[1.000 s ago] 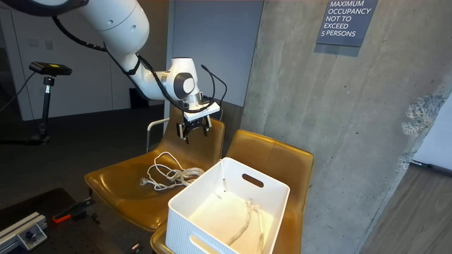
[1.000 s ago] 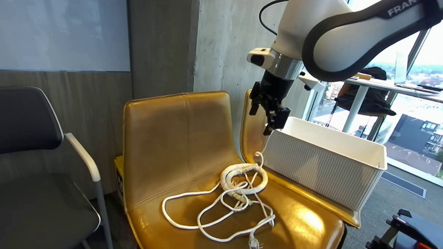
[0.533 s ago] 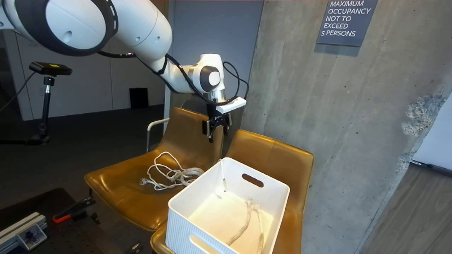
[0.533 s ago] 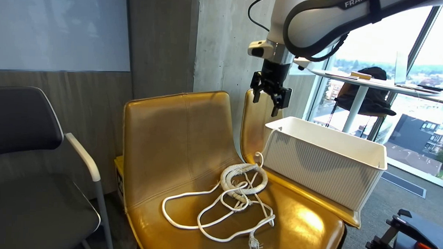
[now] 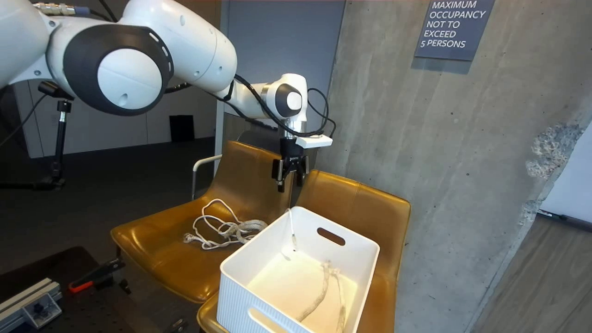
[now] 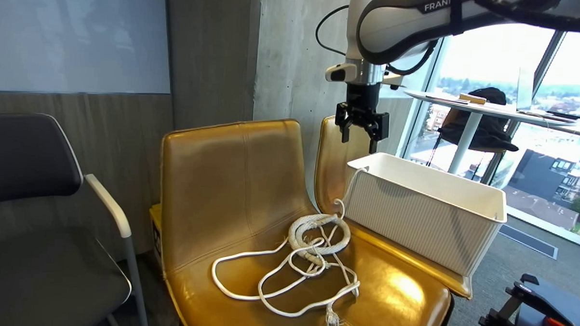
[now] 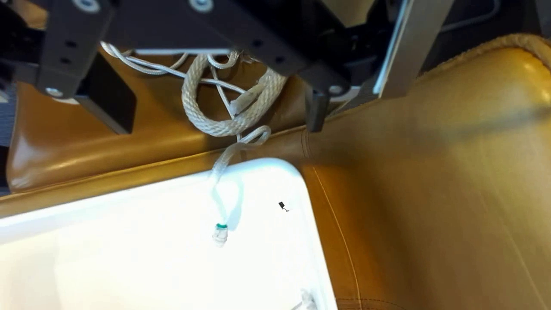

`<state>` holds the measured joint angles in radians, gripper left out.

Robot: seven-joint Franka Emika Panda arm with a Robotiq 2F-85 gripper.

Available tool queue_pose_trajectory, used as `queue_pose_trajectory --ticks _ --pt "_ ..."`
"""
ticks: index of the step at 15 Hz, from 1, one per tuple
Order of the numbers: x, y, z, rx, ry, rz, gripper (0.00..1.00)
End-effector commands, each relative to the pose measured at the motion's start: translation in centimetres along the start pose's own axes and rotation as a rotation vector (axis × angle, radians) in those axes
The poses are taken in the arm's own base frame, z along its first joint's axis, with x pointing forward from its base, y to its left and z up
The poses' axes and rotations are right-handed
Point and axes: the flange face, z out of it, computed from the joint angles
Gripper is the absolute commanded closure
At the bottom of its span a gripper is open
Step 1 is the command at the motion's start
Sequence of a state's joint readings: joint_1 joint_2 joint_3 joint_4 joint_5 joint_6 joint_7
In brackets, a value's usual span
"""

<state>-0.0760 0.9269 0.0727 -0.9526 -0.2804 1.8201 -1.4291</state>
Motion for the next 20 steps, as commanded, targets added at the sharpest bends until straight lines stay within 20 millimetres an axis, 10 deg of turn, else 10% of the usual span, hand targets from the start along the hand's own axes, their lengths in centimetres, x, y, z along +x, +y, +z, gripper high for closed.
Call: queue_pose_trajectory --ticks 1,10,20 --pt "2.7 0.8 1.6 0.013 0.025 -0.023 0.0" --pt "6.3 1.0 7.0 0.02 -0.037 -0.07 0.0" --pt "3.9 1.3 8.2 0.031 -0.125 -0.063 0.05"
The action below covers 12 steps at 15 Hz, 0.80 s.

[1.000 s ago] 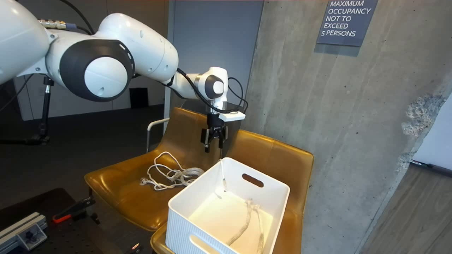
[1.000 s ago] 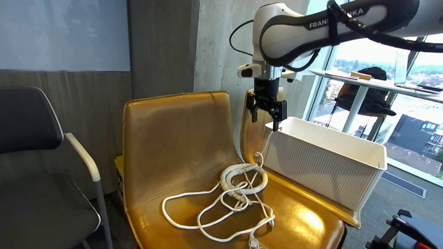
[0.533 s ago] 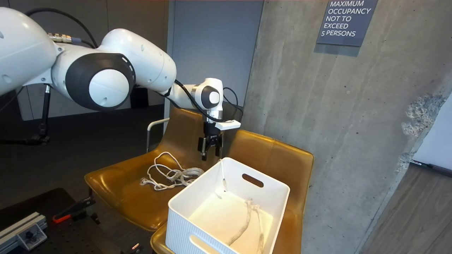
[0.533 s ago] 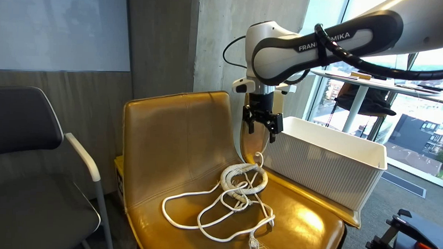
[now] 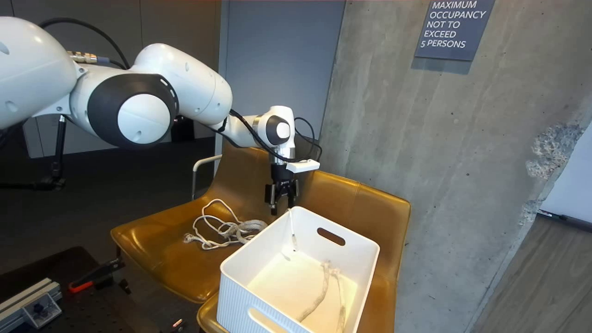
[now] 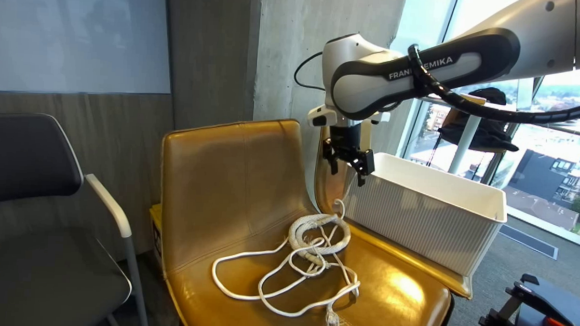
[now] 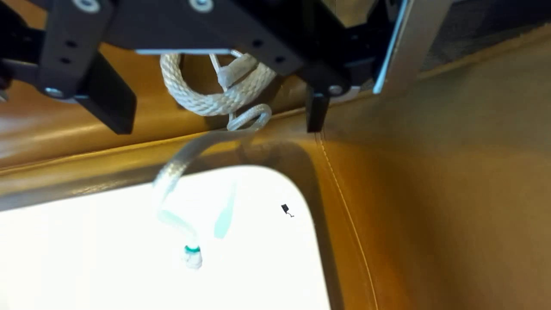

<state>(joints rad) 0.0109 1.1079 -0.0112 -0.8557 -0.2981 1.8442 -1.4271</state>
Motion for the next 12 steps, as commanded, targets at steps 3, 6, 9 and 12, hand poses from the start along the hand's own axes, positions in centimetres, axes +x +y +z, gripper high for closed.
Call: queue_pose_trajectory --ticks 3,6,9,12 --pt "-1.2 0.48 -0.2 -0.013 -0.047 0.003 0.32" --pt "-1.19 0.55 -0.37 -0.015 -0.045 0.006 0.55" --pt "-1.06 0.63 -0.62 -0.019 -0.043 0.006 0.77" --pt "-1.33 0.71 -0.91 -0.02 -0.043 0.01 1.0"
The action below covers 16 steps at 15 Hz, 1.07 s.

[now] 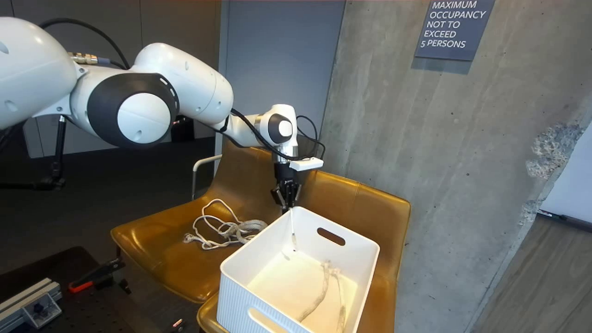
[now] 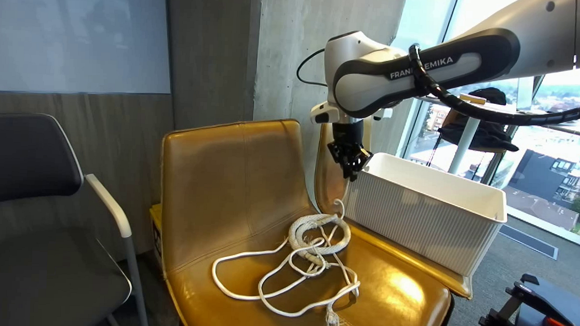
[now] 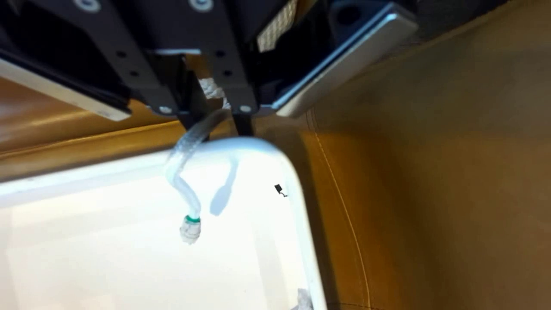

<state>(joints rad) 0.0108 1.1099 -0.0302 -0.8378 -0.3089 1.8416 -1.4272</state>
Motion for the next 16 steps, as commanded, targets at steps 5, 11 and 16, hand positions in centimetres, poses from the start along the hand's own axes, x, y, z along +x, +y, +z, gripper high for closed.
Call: queue_pose_trajectory --ticks 5,11,16 --pt "0.0 0.5 -1.4 -0.014 -0.011 0.013 0.99" --pt "3.0 0.0 -8.5 -0.075 0.043 0.11 0.99" --pt "7.0 -1.6 -16.4 -0.177 0.066 0.137 0.99"
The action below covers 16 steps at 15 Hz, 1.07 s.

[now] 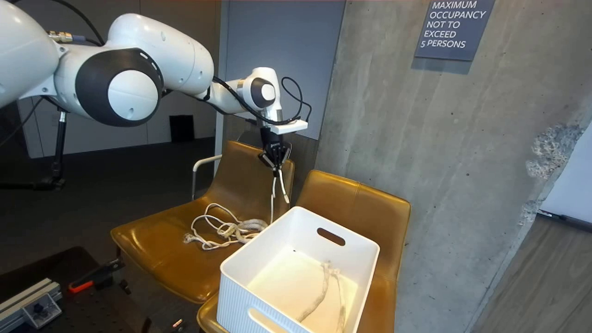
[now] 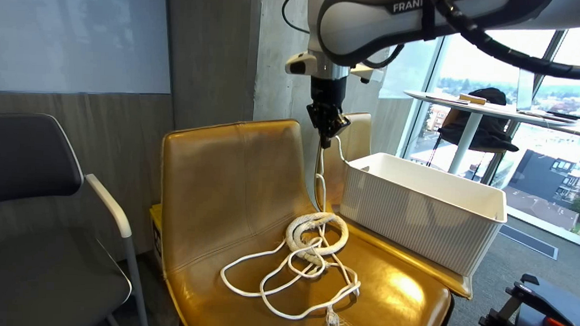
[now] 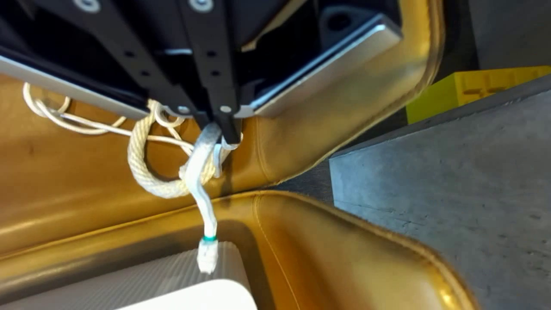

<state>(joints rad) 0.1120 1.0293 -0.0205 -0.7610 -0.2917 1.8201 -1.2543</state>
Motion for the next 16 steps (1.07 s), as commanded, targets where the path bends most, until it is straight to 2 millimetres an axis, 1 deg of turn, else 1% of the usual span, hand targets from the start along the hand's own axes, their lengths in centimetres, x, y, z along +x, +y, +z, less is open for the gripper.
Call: queue_pose_trajectory --ticks 1,2,3,4,5,6,7,8,9,10,11,13,16 --pt "3.7 -1.8 -6.2 -0.039 0.032 0.006 0.99" --pt "5.3 -2.4 -7.2 -0.052 0.042 -0.001 0.99" --pt "7.7 -3.6 -8.5 -0.061 0.058 -0.018 0.99" --pt "9.5 -4.6 -9.1 -0.068 0.066 -0.032 0.99" --pt "11.7 -5.9 -9.0 -0.058 0.08 -0.044 0.99" --pt "13.6 -7.4 -9.4 -0.049 0.093 -0.053 0.99" --pt "15.7 -9.0 -8.7 -0.029 0.106 -0.053 0.99" --pt "17.3 -10.5 -8.3 -0.017 0.112 -0.05 0.99" --pt "18.7 -11.8 -6.9 -0.001 0.111 -0.033 0.99" --pt "19.2 -12.9 -6.1 0.014 0.108 -0.014 0.99" --pt "19.2 -13.6 -4.8 0.03 0.11 0.019 0.99" --pt "18.3 -14.7 -2.8 0.052 0.128 0.089 0.99" --pt "16.9 -15.8 -1.0 0.007 0.162 0.174 0.99"
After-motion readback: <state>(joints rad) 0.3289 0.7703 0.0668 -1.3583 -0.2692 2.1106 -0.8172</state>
